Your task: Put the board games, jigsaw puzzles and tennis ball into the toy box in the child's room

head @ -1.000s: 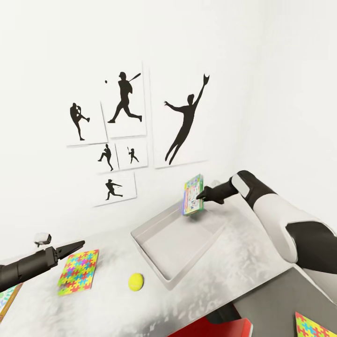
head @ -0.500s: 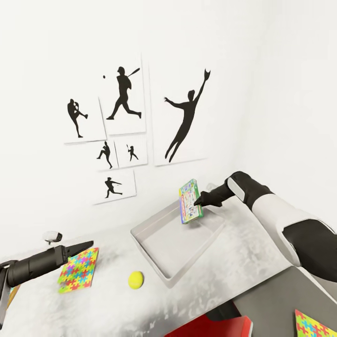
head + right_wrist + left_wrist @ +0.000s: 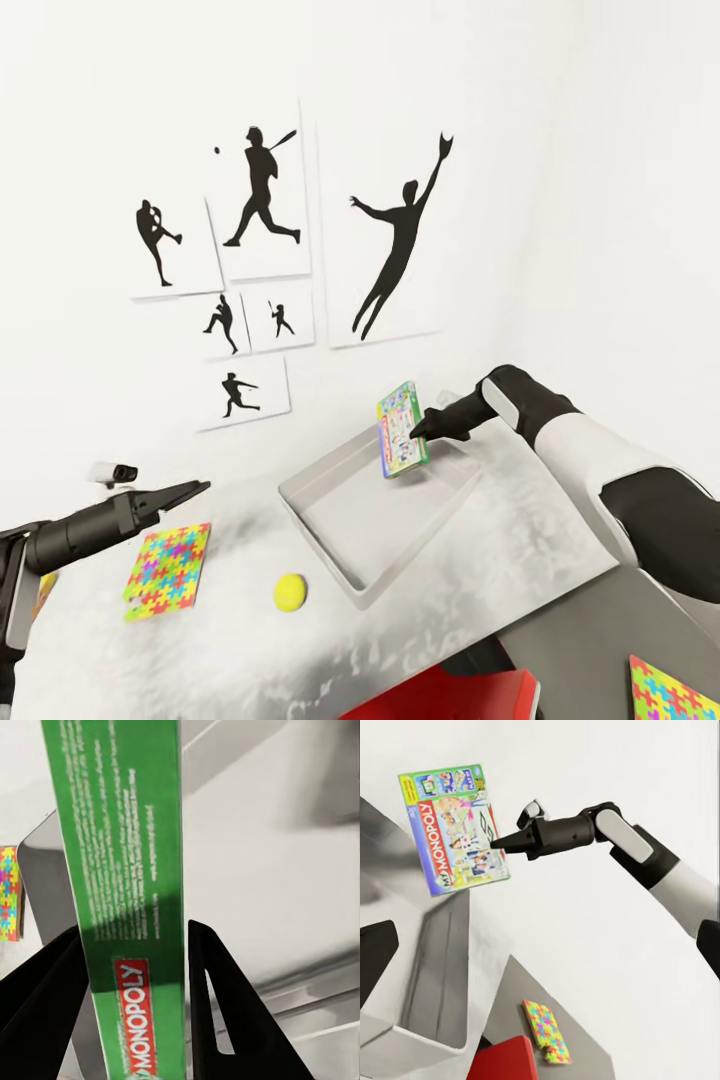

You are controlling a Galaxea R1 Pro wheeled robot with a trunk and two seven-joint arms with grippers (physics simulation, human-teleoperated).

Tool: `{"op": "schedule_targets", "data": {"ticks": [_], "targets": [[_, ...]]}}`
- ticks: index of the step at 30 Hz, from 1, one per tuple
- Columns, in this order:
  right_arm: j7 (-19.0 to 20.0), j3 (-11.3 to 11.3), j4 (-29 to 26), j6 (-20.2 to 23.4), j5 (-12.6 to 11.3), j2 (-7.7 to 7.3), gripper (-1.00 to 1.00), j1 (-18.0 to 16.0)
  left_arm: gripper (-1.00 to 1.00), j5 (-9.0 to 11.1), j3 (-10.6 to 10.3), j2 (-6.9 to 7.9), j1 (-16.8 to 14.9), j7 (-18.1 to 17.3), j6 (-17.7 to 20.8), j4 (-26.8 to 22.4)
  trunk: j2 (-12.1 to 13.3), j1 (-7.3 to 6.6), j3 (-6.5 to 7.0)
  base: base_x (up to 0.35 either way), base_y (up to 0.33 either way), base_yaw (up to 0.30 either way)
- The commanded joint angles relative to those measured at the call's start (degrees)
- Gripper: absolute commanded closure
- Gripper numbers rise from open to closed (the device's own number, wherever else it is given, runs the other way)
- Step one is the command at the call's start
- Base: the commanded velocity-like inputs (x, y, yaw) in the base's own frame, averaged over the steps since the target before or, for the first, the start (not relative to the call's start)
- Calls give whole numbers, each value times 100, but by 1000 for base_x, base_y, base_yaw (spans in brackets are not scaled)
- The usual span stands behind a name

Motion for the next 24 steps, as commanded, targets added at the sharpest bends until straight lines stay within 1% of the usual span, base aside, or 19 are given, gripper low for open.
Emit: {"op": "schedule_targets", "data": {"ticks": [1, 3, 5, 6, 10, 15, 24], "targets": [[27, 59, -5, 9, -3, 0, 100, -10, -100, 32, 0, 0, -41, -27, 61, -2, -14, 3, -23, 0, 0, 0], [28, 139, -6, 9, -2, 4, 100, -14, -100, 105, 0, -1, -72, -27, 61, -1, -14, 3, -42, 0, 0, 0], [28, 273, -6, 9, -2, 6, 100, -16, -100, 185, -1, -1, -86, -27, 61, -1, -14, 3, -60, 0, 0, 0], [28, 377, -6, 9, -3, 6, 100, -17, -100, 230, -1, -2, -91, -27, 61, -1, -14, 3, -70, 0, 0, 0], [31, 622, -6, 9, -8, -5, 100, -18, -100, 288, -11, -2, -97, -27, 61, 5, -14, 3, -107, 0, 0, 0], [94, 732, -6, 9, -8, -58, 100, -26, -100, 306, -17, -2, -98, -27, 61, 16, -14, 3, -154, 0, 0, 0], [224, 764, -6, 9, 4, -57, 100, -29, -100, 309, -19, -2, -99, -27, 61, 16, -14, 3, -238, 0, 0, 0]]}}
